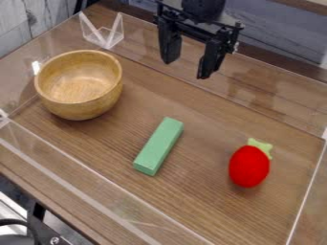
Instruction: Move the red object to the left
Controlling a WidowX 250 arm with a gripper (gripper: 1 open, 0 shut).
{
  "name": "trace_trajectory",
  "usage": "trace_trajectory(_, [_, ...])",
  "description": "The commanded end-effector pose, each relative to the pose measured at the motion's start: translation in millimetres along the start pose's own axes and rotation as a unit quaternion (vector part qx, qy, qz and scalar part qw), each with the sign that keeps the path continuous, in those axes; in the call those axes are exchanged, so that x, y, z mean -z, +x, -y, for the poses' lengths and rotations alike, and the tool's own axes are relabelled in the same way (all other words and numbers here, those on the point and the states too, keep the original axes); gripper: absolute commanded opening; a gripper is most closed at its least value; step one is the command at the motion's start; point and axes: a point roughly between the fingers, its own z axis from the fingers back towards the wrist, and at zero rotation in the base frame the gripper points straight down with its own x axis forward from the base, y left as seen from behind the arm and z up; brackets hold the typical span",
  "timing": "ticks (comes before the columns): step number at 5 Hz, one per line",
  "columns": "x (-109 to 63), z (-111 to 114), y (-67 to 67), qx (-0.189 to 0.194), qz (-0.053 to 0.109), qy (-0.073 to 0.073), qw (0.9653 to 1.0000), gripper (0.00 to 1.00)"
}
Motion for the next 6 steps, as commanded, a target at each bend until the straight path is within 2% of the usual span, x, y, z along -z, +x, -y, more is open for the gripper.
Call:
trace_trajectory(1, [1.5,13,-8.0,0.075,-0.011,-0.001,0.9971,1.0])
trace_trajectory(2, [2.6,41,-21.1,0.183,-0.017,-0.001,0.983,1.0])
trace_trajectory(3, [7.2,64,-30.8,0.268,-0.015,0.0,0.9634,1.0])
trace_trajectory(4, [13.5,78,-37.9,0.317,-0.008,0.001,0.9485,1.0])
trace_trajectory(6, [16.9,83,-56.0,0.33,0.008,0.003,0.9439,1.0])
